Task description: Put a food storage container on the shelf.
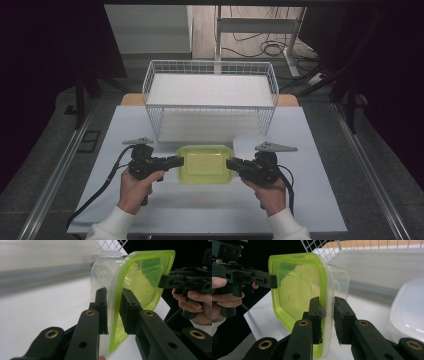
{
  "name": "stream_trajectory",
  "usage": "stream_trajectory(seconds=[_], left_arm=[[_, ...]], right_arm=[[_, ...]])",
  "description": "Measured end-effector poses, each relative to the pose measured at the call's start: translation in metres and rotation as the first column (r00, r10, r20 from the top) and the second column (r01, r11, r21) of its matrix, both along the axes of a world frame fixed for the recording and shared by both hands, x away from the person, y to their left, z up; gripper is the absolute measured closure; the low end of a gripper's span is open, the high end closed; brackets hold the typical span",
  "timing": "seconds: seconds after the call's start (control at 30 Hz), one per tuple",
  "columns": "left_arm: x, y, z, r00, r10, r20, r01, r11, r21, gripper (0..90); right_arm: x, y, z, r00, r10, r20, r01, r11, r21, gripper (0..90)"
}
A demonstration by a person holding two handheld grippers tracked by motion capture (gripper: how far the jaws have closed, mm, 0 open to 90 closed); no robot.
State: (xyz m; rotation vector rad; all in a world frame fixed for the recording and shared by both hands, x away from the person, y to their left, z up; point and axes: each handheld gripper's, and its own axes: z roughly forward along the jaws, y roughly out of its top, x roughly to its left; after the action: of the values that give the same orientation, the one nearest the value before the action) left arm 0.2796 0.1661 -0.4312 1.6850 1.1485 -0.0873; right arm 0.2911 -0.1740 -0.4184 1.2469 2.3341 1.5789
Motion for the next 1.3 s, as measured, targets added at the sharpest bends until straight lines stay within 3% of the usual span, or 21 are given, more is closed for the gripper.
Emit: stream_trajectory(seconds=[0.4,0.9,1.3], left_arm=[[0.013,-0.002,0.024,0.9993,-0.002,0.039,0.002,1.0000,-0.009,77.3],[0.029,-0.002,0.068,0.9933,0.001,0.115,-0.003,0.9999,0.013,78.3],[0.048,0.004,0.091,0.9911,0.014,0.133,-0.015,0.9999,0.006,79.3]], right_arm=[[0.008,-0.004,0.027,0.9978,0.001,0.067,-0.002,1.000,0.014,76.0],[0.020,-0.005,0.061,0.9896,0.007,0.144,-0.012,0.999,0.030,76.1],[0.037,0.000,0.083,0.9868,0.009,0.161,-0.017,0.999,0.044,77.7]])
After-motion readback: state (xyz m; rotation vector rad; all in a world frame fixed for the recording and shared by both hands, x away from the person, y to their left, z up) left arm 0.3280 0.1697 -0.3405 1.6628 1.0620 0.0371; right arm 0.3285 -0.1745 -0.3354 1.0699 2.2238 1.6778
